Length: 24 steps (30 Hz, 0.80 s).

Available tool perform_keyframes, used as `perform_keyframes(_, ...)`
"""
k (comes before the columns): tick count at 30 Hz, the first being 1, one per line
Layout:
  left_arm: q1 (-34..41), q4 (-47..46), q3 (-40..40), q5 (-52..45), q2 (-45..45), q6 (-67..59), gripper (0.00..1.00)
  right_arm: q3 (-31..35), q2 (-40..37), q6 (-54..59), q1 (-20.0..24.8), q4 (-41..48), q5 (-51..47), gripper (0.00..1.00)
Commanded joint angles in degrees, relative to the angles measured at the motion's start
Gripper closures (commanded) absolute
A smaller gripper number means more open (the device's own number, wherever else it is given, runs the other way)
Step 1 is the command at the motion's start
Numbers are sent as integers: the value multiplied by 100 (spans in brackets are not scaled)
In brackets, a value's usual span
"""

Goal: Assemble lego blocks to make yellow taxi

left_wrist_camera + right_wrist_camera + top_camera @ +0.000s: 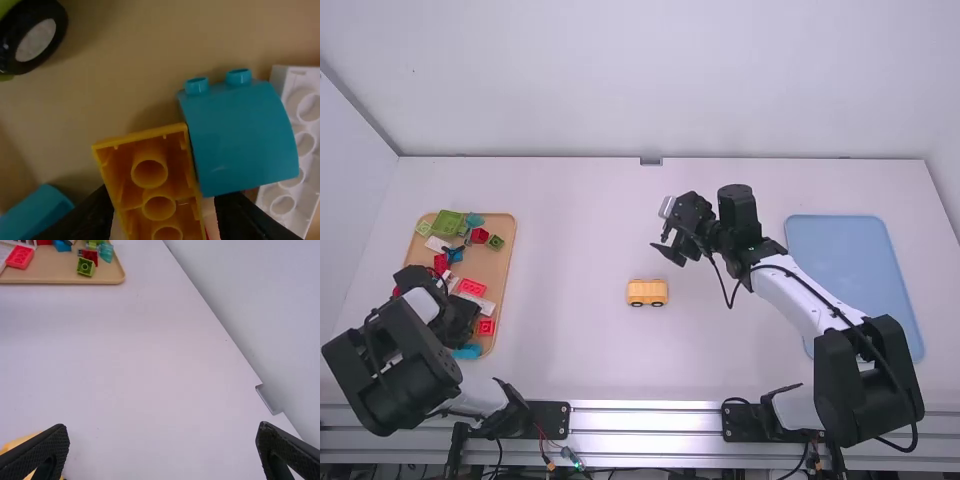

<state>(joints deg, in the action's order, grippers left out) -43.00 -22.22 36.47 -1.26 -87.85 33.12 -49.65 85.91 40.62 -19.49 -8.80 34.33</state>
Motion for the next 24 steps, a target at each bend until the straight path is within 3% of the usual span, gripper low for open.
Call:
perform_keyframes(1, 28, -83, -74, -122, -46, 57, 47, -22, 13, -57, -13, 4, 35, 1)
perform_keyframes(13, 26, -79, -74, -133, -46, 203, 53, -22, 13, -59, -7, 20, 31, 1)
perform_keyframes(18, 26, 4, -74, -133, -46, 203, 67, -22, 13, -57, -7, 22, 35, 1)
perform_keyframes(24, 28, 98, -70, -138, -44, 199, 72, -22, 13, -118, -9, 17, 33, 1)
